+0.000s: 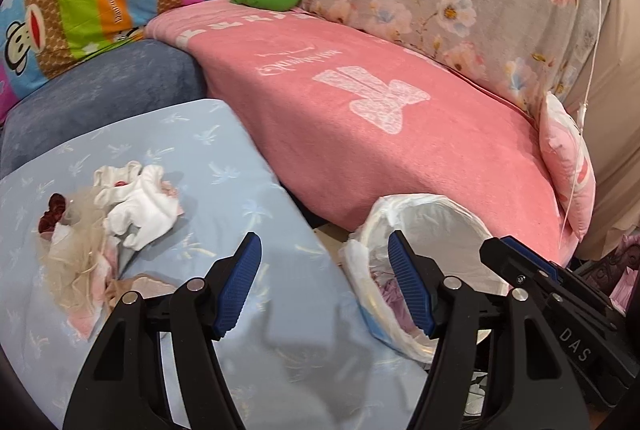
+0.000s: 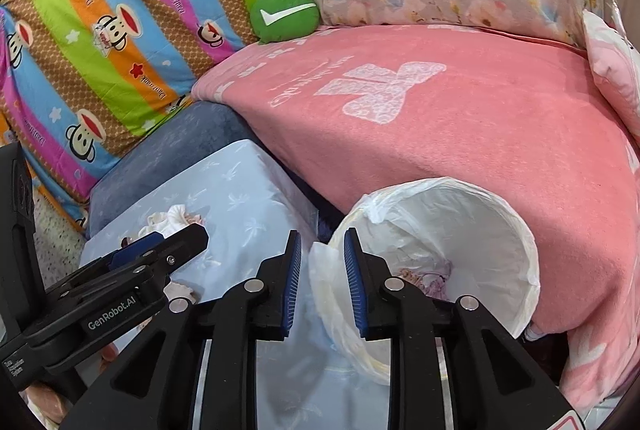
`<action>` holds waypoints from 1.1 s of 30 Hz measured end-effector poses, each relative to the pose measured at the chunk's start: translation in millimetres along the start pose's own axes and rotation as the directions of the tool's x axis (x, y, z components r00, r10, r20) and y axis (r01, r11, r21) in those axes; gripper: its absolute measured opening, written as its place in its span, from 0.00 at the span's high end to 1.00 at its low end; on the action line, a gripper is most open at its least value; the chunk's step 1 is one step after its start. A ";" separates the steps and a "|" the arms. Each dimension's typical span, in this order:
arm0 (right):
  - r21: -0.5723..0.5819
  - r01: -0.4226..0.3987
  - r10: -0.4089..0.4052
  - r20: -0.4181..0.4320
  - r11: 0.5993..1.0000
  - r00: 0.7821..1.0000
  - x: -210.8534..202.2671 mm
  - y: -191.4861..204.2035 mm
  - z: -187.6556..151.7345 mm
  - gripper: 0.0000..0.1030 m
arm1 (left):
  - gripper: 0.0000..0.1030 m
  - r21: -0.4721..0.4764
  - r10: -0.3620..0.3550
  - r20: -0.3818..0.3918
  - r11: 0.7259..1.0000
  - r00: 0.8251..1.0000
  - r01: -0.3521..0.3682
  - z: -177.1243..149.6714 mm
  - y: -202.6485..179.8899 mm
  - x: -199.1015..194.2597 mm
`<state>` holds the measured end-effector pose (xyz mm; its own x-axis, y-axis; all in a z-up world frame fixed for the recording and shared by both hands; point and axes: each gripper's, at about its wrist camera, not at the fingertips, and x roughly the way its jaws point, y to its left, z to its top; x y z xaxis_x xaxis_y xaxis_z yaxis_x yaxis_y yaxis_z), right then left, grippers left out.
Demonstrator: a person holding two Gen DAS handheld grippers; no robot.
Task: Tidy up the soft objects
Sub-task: 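Return to the pile and grasp the beige tulle with both tools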
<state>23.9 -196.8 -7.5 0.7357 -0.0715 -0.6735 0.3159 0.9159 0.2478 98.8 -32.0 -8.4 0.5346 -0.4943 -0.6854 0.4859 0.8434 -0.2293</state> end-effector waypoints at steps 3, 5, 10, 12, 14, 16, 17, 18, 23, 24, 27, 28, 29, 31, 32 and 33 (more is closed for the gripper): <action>-0.028 -0.010 0.010 -0.009 1.000 1.000 2.7 15.0 -2.6 0.74 | 0.31 -0.025 0.024 0.007 0.999 1.000 -0.024 -2.6 13.6 -4.2; -0.042 -0.017 0.016 -0.014 0.999 1.000 4.2 23.1 -4.6 0.73 | 0.26 -0.045 0.038 0.013 0.998 0.999 -0.037 -5.1 25.1 -8.5; -0.081 -0.034 0.032 -0.031 0.996 0.999 9.3 46.5 -9.3 0.72 | 0.25 -0.098 0.069 0.017 0.993 0.997 -0.067 -10.2 54.5 -17.0; -0.096 -0.040 0.037 -0.037 0.995 0.999 11.5 55.4 -11.4 0.73 | 0.24 -0.114 0.087 0.020 0.990 0.996 -0.084 -12.7 65.6 -20.8; -0.113 -0.048 0.043 -0.045 0.992 0.998 14.6 65.7 -13.6 0.72 | 0.24 -0.134 0.108 0.019 0.986 0.994 -0.105 -15.3 79.3 -24.2; -0.130 -0.055 0.049 -0.051 0.990 0.997 18.3 76.7 -15.2 0.72 | 0.24 -0.155 0.129 0.018 0.980 0.991 -0.125 -17.8 91.9 -27.6; -0.140 -0.061 0.054 -0.055 0.988 0.997 20.3 82.9 -16.2 0.73 | 0.24 -0.165 0.141 0.019 0.977 0.990 -0.136 -19.1 99.1 -29.7; -0.147 -0.068 0.060 -0.058 0.987 0.997 22.1 87.9 -17.0 0.72 | 0.24 -0.176 0.152 0.019 0.973 0.988 -0.147 -20.4 106.4 -31.9; -0.196 -0.111 0.096 -0.084 0.974 0.992 34.1 119.6 -24.6 0.73 | 0.24 -0.234 0.202 0.014 0.953 0.979 -0.194 -26.7 143.5 -41.8; -0.203 -0.121 0.105 -0.091 0.972 0.990 36.7 126.1 -26.5 0.72 | 0.24 -0.248 0.212 0.012 0.948 0.977 -0.202 -27.8 151.4 -43.5; -0.219 -0.154 0.130 -0.119 0.964 0.984 47.1 144.4 -32.0 0.73 | 0.24 -0.295 0.236 0.002 0.929 0.972 -0.224 -30.5 176.5 -47.1; -0.225 -0.164 0.137 -0.128 0.961 0.982 50.9 150.9 -33.8 0.73 | 0.24 -0.314 0.242 -0.003 0.921 0.970 -0.231 -31.7 187.3 -48.1; -0.231 -0.173 0.144 -0.137 0.957 0.980 54.6 157.1 -35.6 0.73 | 0.24 -0.327 0.245 -0.007 0.916 0.969 -0.234 -32.7 194.4 -49.1; -0.243 -0.189 0.155 -0.153 0.952 0.976 62.6 169.4 -38.6 0.73 | 0.24 -0.356 0.246 -0.015 0.905 0.969 -0.235 -33.6 211.7 -49.3; -0.247 -0.195 0.158 -0.160 0.949 0.974 66.1 175.0 -40.0 0.73 | 0.24 -0.372 0.246 -0.020 0.898 0.969 -0.235 -33.9 220.4 -48.8; -0.252 -0.202 0.163 -0.166 0.947 0.972 69.9 180.5 -41.3 0.73 | 0.24 -0.386 0.242 -0.024 0.893 0.970 -0.232 -33.8 227.9 -47.8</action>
<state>107.6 -20.2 -38.6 0.6673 0.1455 -0.7304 -0.0003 0.9808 0.1951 160.6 191.0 -51.3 0.6196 -0.2707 -0.7368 0.0430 0.9489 -0.3125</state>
